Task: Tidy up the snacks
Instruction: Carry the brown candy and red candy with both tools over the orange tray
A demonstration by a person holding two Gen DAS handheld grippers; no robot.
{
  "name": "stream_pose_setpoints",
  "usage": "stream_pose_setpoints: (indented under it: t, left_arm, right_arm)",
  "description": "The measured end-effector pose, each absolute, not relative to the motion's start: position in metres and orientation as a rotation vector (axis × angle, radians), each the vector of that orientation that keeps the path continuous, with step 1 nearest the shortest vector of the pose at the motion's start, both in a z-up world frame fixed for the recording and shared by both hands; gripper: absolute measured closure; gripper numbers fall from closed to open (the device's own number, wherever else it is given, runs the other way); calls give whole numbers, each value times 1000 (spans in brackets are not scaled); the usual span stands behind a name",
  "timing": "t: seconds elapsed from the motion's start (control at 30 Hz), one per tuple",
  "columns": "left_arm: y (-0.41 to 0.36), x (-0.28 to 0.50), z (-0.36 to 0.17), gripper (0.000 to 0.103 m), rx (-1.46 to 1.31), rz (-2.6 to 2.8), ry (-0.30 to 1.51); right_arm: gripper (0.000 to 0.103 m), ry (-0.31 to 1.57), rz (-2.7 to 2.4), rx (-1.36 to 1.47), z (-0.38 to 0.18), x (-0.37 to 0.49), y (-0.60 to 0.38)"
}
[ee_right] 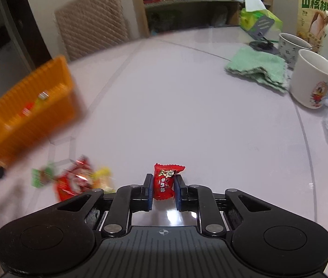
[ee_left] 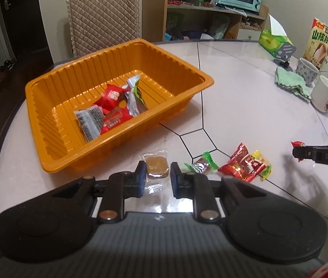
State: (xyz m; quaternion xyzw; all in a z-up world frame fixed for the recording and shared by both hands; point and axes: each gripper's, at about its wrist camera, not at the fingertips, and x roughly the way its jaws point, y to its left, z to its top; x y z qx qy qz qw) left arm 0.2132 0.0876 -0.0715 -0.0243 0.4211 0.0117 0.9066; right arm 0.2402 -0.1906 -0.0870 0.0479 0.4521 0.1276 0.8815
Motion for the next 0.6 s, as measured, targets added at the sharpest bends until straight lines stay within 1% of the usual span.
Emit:
stream_pose_setpoints:
  t: [0.3,0.6]
  left_arm:
    - [101,205,-45,84,-47,43,832]
    - [128,221,-29,84,-61,95,790]
  right_arm:
    - [85,850,459,168,-37,235,-158]
    - [85,826,640,173,-21,265,-88]
